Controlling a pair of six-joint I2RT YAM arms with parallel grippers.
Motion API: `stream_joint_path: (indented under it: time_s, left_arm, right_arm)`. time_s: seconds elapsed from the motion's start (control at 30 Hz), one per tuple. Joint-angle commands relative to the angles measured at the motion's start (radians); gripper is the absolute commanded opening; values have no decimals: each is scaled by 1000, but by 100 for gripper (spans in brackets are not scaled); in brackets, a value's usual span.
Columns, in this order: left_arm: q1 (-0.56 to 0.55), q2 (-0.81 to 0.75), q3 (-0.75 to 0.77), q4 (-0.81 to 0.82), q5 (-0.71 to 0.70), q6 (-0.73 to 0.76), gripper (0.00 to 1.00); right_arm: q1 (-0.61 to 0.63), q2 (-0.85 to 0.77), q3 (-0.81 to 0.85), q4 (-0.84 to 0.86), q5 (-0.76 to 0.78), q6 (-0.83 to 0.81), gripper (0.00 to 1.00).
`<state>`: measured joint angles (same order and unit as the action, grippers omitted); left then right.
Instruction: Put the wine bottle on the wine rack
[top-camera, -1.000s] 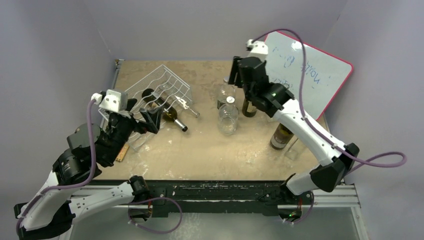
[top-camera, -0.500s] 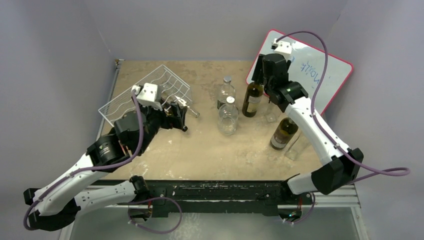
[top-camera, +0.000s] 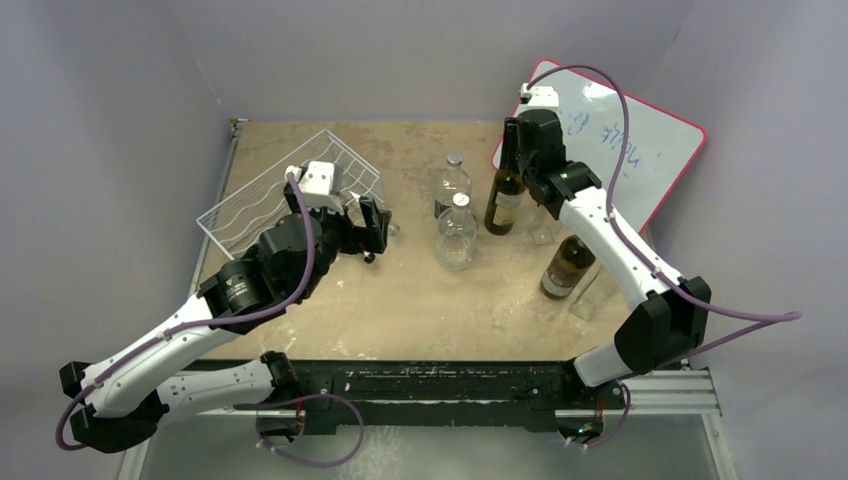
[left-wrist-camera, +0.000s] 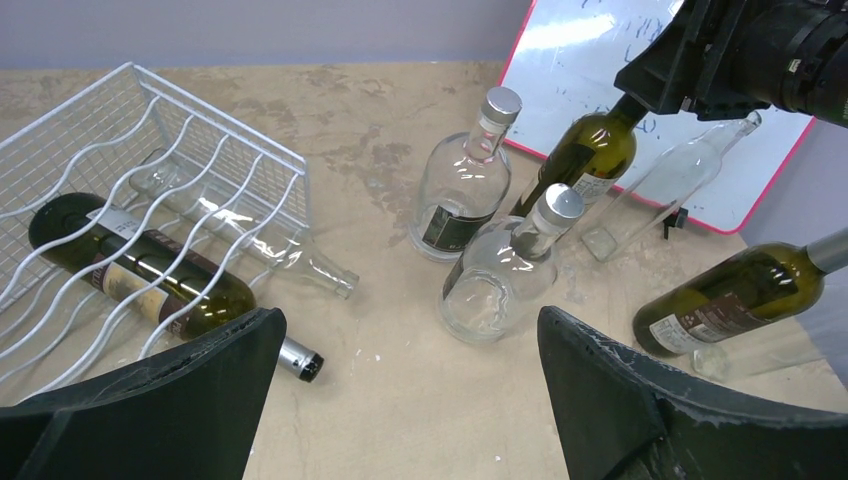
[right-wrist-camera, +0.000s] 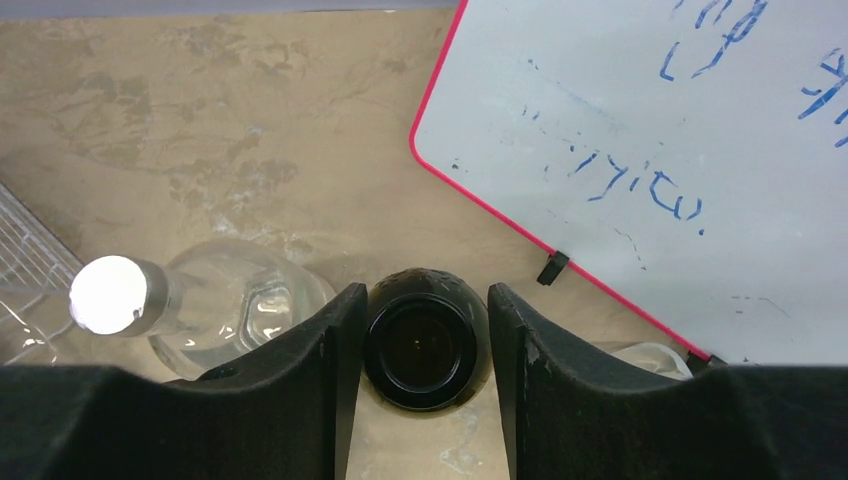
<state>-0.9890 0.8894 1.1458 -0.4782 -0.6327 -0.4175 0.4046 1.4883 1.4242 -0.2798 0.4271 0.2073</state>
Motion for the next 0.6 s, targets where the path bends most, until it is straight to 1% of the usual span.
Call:
stream_joint_path:
  time_s: [0.0, 0.03, 0.13, 0.23, 0.33, 0.4, 0.57]
  left_arm:
    - [2, -6, -11, 54, -7, -29, 98]
    - [1, -5, -14, 56, -7, -26, 98]
    - [1, 3, -26, 75, 1, -11, 98]
    - [2, 12, -57, 122, 14, 22, 98]
    - [1, 14, -105, 204, 34, 65, 98]
    - [1, 15, -141, 270, 55, 109, 98]
    - [1, 21, -244, 463, 114, 236, 98]
  right_arm:
    - [-3, -15, 4, 18, -10, -39, 48]
    - [-3, -14, 1, 14, -7, -40, 45]
    - [-3, -16, -12, -2, -13, -44, 33]
    - [-3, -22, -26, -11, 11, -52, 17]
    - [-2, -40, -31, -28, 32, -66, 1]
    - [-3, -60, -24, -43, 52, -80, 0]
    - [-2, -129, 5, -97, 15, -107, 0]
